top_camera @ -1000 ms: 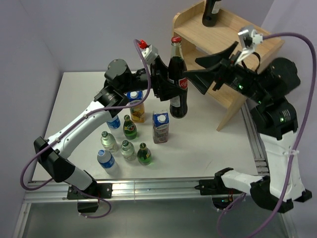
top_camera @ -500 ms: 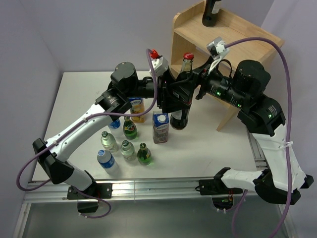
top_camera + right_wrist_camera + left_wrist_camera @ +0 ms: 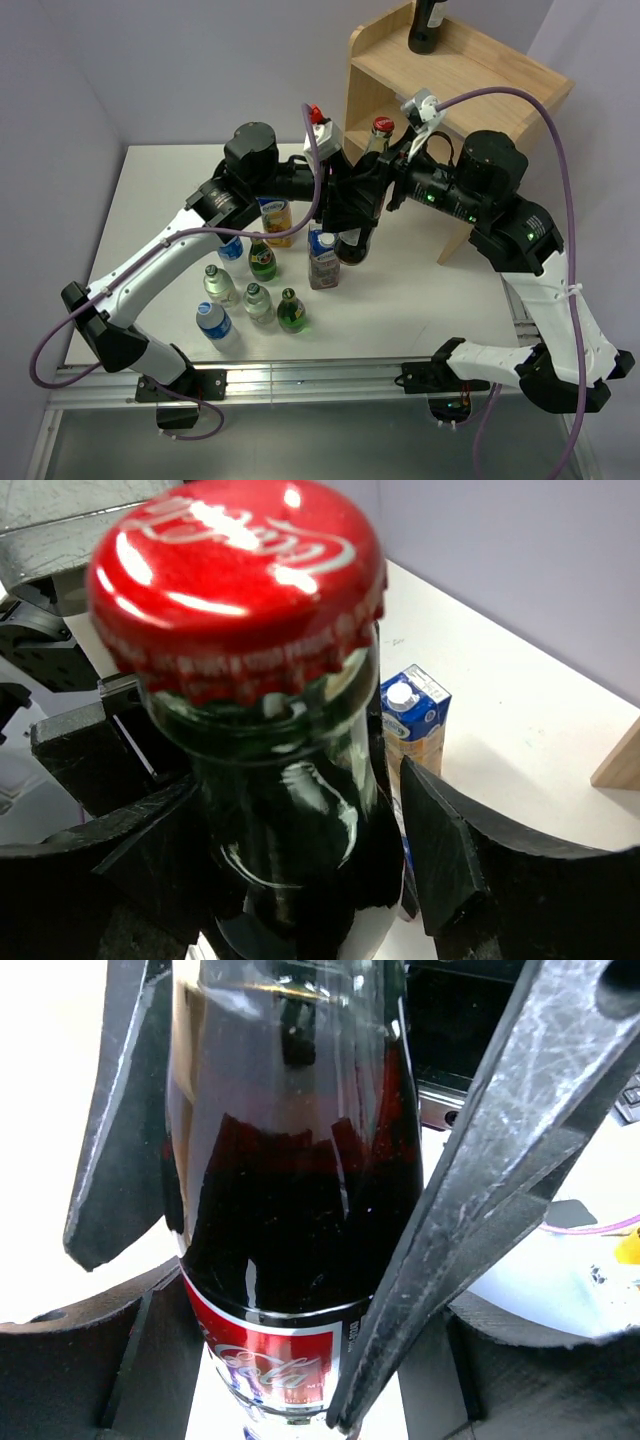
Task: Place and organize the beverage onto the shelf
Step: Adjust the drink.
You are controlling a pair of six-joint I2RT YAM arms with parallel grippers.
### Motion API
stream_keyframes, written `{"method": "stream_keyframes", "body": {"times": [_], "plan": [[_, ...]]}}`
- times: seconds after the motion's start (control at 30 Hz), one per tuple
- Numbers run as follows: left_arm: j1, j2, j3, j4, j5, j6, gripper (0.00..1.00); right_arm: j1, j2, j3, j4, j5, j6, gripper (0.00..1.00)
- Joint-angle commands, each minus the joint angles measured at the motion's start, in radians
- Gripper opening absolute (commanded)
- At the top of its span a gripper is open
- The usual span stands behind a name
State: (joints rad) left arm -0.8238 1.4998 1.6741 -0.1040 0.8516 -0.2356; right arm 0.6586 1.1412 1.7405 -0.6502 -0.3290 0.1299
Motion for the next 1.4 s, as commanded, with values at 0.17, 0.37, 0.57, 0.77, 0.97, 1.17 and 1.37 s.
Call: {"method": "stream_keyframes", "body": {"times": [0.17, 0.37, 0.57, 0.77, 0.97, 1.17, 1.37], "plan": [[-0.001, -0.118, 0.131, 0.213, -0.078, 0.027, 0.0, 0.058, -0.014, -0.038, 0.076, -0.082, 0.014, 0.0], [-0.002, -0.165, 0.076, 0.187, -0.201, 0.071, 0.13, 0.068, -0.083, -0.058, 0.289, -0.128, 0.057, 0.0], [-0.001, -0.182, 0.073, 0.19, -0.275, 0.058, 0.65, 0.068, -0.077, 0.11, 0.343, -0.059, 0.045, 0.0], [-0.001, -0.176, 0.138, 0.152, -0.295, 0.062, 0.92, 0.067, -0.021, 0.287, 0.264, 0.128, -0.035, 0.0], [-0.001, -0.211, 0.101, 0.147, -0.332, 0.082, 0.95, 0.065, -0.009, 0.336, 0.265, 0.272, -0.07, 0.0], [-0.001, -0.265, 0.069, 0.107, -0.512, 0.053, 0.98, 0.065, 0.047, 0.424, 0.245, 0.539, -0.209, 0.0], [-0.001, -0.361, -0.006, -0.049, -0.892, -0.031, 0.99, 0.064, 0.081, 0.444, 0.34, 0.715, -0.36, 0.0]]}}
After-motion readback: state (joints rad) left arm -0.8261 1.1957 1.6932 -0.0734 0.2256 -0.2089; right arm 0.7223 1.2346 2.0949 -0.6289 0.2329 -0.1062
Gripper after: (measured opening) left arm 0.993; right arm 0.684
